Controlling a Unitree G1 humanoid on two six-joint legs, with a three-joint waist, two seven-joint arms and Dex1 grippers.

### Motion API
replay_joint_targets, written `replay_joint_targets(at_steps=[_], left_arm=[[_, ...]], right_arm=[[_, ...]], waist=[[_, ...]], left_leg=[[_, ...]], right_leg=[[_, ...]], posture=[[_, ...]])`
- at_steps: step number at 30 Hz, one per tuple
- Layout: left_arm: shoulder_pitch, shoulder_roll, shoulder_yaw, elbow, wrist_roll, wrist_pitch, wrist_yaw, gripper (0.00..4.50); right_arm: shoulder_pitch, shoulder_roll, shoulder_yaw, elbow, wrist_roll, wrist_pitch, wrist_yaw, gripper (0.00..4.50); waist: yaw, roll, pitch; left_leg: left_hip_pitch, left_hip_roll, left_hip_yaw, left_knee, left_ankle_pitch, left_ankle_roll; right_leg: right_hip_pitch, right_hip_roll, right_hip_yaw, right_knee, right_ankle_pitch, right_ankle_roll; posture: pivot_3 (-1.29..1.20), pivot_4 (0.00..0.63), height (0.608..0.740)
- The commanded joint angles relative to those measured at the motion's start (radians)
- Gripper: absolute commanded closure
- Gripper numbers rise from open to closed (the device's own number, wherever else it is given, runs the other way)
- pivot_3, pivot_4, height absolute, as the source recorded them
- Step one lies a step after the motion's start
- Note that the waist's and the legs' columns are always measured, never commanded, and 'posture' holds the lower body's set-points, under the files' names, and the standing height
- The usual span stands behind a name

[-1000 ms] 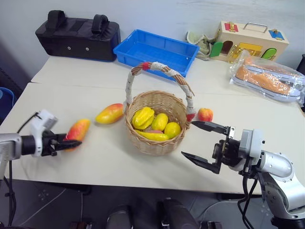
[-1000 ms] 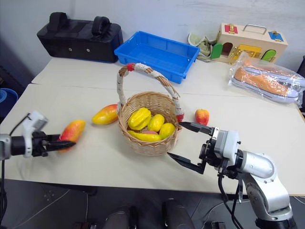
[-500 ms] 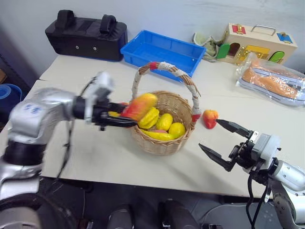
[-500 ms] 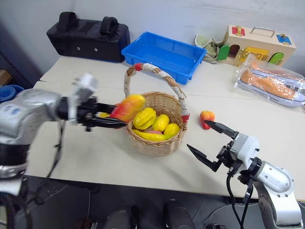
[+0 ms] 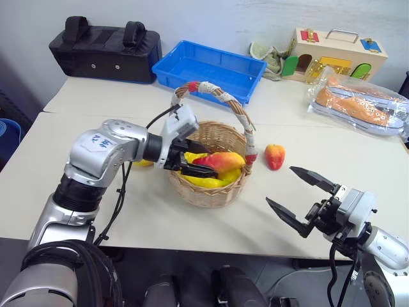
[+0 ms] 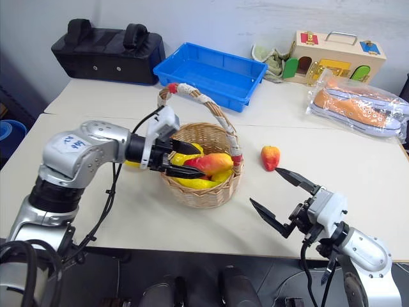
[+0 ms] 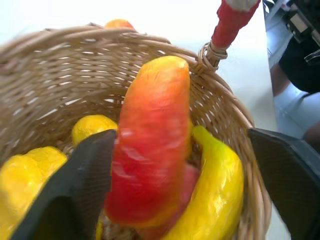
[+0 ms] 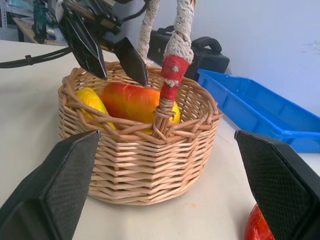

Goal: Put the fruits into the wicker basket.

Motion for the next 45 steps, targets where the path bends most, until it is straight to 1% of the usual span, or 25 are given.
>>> replay_joint_targets(at_steps=[1,2,5,7,8,10,11,14,18,20,22,25,28,30,32,33,35,38,39,40,43,45], left_arm=[[0.078,0.066,0.107,-0.067,-0.04,-0.116,-0.092,0.02],[0.098,0.077,0.128,-0.079,-0.057,-0.129,-0.109,0.02],[0.236,0.169,0.273,-0.086,-0.094,-0.212,-0.198,0.02],[0.368,0.253,0.359,-0.036,-0.044,-0.297,-0.226,0.02],[0.433,0.27,0.425,0.009,-0.018,-0.345,-0.207,0.02],[0.534,0.269,0.553,0.102,0.018,-0.453,-0.157,0.02],[0.588,0.256,0.618,0.15,0.036,-0.524,-0.134,0.02],[0.712,0.215,0.767,0.271,0.052,-0.661,-0.088,0.02],[0.836,0.206,0.854,0.423,0.105,-0.811,-0.042,0.02],[0.879,0.187,0.937,0.486,0.057,-0.797,-0.015,0.02],[0.905,0.179,0.963,0.509,0.059,-0.835,0.004,0.02],[0.893,0.185,0.949,0.53,0.056,-0.848,0.005,0.02],[0.806,0.208,0.861,0.517,0.04,-0.788,-0.037,0.02],[0.686,0.228,0.755,0.501,0.041,-0.745,-0.087,0.02],[0.52,0.245,0.627,0.517,0.067,-0.687,-0.13,0.02],[0.434,0.249,0.556,0.544,0.094,-0.658,-0.158,0.02],[0.314,0.249,0.451,0.596,0.138,-0.638,-0.204,0.02],[0.077,0.193,0.267,0.71,0.25,-0.607,-0.232,0.02],[0.023,0.178,0.23,0.752,0.278,-0.605,-0.234,0.02],[-0.038,0.142,0.192,0.816,0.309,-0.621,-0.238,0.02],[-0.132,0.088,0.134,0.944,0.359,-0.659,-0.259,0.02],[-0.192,0.035,0.105,1.048,0.394,-0.678,-0.246,0.02]], right_arm=[[-0.011,0.009,0.007,0.011,0.0,-0.054,0.024,0.0],[-0.012,0.01,0.009,0.022,-0.001,-0.064,0.03,0.0],[-0.038,0.008,0.018,0.091,0.003,-0.101,0.074,0.0],[-0.058,0.007,0.024,0.135,0.007,-0.132,0.105,0.0],[-0.073,0.009,0.027,0.162,0.012,-0.151,0.124,0.0],[-0.097,0.011,0.031,0.204,0.017,-0.184,0.154,0.0],[-0.104,0.014,0.031,0.221,0.019,-0.2,0.166,0.0],[-0.115,0.022,0.03,0.252,0.032,-0.235,0.191,0.0],[-0.112,0.025,0.042,0.253,0.089,-0.187,0.212,0.0],[-0.111,0.035,0.043,0.235,0.105,-0.187,0.21,0.0],[-0.106,0.042,0.047,0.207,0.102,-0.195,0.203,0.0],[-0.082,0.049,0.058,0.135,0.096,-0.193,0.177,0.0],[-0.069,0.05,0.07,0.066,0.088,-0.184,0.144,0.0],[-0.066,0.039,0.074,0.044,0.085,-0.175,0.137,0.0],[-0.07,0.027,0.068,0.043,0.084,-0.167,0.135,0.0],[-0.074,0.022,0.065,0.044,0.085,-0.161,0.133,0.0],[-0.078,0.016,0.063,0.045,0.086,-0.155,0.13,0.0],[-0.071,0.016,0.074,0.013,0.077,-0.136,0.112,0.0],[-0.069,0.016,0.079,0.002,0.074,-0.129,0.103,0.0],[-0.066,0.018,0.087,-0.014,0.07,-0.119,0.091,0.0],[-0.064,0.02,0.1,-0.041,0.065,-0.097,0.068,0.0],[-0.074,0.016,0.104,-0.055,0.064,-0.078,0.052,0.0]], waist=[[-0.001,0.0,0.0],[0.001,0.0,0.0],[-0.001,0.0,0.0],[-0.003,0.0,0.0],[-0.004,0.001,0.0],[-0.005,0.002,0.0],[-0.004,0.003,0.0],[0.002,0.002,0.0],[0.002,0.001,-0.001],[0.002,0.0,-0.001],[0.001,-0.001,-0.002],[0.004,-0.002,-0.003],[0.009,-0.003,-0.003],[0.016,-0.005,-0.004],[0.028,-0.007,-0.005],[0.029,-0.008,-0.006],[0.028,-0.008,-0.006],[0.021,-0.006,-0.006],[0.022,-0.006,-0.006],[0.02,-0.006,-0.006],[0.013,-0.006,-0.005],[0.006,-0.006,-0.005]], left_leg=[[0.0,0.0,0.0,0.0,0.0,0.0],[0.0,0.0,0.0,0.0,0.0,0.0],[0.0,0.0,-0.001,0.0,0.0,0.0],[0.0,0.0,-0.002,0.0,0.0,0.0],[0.0,0.0,-0.002,0.0,0.0,0.0],[0.0,0.0,-0.002,-0.001,0.0,0.0],[0.001,0.0,-0.002,-0.001,0.0,0.001],[0.0,0.0,-0.004,-0.001,-0.001,0.002],[-0.001,-0.001,-0.005,-0.001,-0.003,0.004],[-0.001,-0.001,-0.006,-0.002,-0.003,0.004],[0.0,-0.001,-0.006,-0.003,-0.003,0.004],[0.0,-0.001,-0.007,-0.004,-0.003,0.004],[0.0,-0.002,-0.008,-0.005,-0.003,0.004],[0.0,-0.003,-0.009,-0.005,-0.003,0.004],[0.0,-0.004,-0.009,-0.004,-0.003,0.004],[-0.001,-0.004,-0.009,-0.004,-0.003,0.004],[-0.001,-0.005,-0.009,-0.004,-0.003,0.004],[0.0,-0.005,-0.005,-0.004,-0.003,0.004],[0.0,-0.005,-0.005,-0.004,-0.002,0.003],[-0.001,-0.004,-0.006,-0.004,-0.002,0.002],[0.0,-0.003,-0.005,-0.004,-0.001,0.001],[0.0,-0.002,-0.005,-0.004,-0.001,0.0]], right_leg=[[0.0,0.0,0.0,0.0,0.0,0.0],[0.0,0.0,0.0,0.0,0.0,0.0],[0.001,0.0,-0.001,-0.001,0.0,0.0],[0.001,0.0,-0.001,-0.002,0.0,-0.001],[0.001,0.0,-0.001,-0.002,0.0,-0.001],[0.001,0.0,0.0,-0.003,-0.001,-0.001],[0.001,0.0,0.0,-0.003,-0.001,-0.001],[0.002,0.0,-0.002,-0.004,-0.001,-0.002],[0.003,-0.002,-0.003,-0.006,-0.001,-0.001],[0.003,-0.003,-0.004,-0.006,-0.001,-0.001],[0.003,-0.003,-0.005,-0.005,-0.001,-0.001],[0.003,-0.004,-0.006,-0.005,-0.001,-0.001],[0.003,-0.005,-0.007,-0.005,-0.001,-0.001],[0.004,-0.005,-0.008,-0.005,-0.001,-0.001],[0.004,-0.006,-0.008,-0.006,-0.001,-0.001],[0.004,-0.006,-0.009,-0.005,-0.001,-0.001],[0.004,-0.006,-0.009,-0.005,0.0,-0.001],[0.002,-0.005,-0.007,-0.004,0.0,0.0],[0.002,-0.005,-0.007,-0.004,0.0,0.0],[0.001,-0.004,-0.007,-0.004,0.0,0.0],[0.001,-0.002,-0.006,-0.003,0.0,0.0],[0.0,-0.002,-0.006,-0.002,0.0,0.0]], posture=[[0.0,0.15,0.74],[0.0,0.15,0.74],[0.0,0.15,0.74],[0.0,0.15,0.74],[0.0,0.15,0.74],[0.0,0.15,0.74],[0.0,0.15,0.74],[0.0,0.15,0.74],[0.0,0.15,0.74],[0.0,0.15,0.74],[0.0,0.15,0.74],[0.0,0.15,0.74],[0.0,0.15,0.74],[0.0,0.15,0.74],[0.0,0.15,0.74],[0.0,0.15,0.74],[0.0,0.15,0.74],[0.0,0.15,0.74],[0.0,0.15,0.74],[0.0,0.15,0.74],[0.0,0.15,0.74],[0.0,0.15,0.74]])
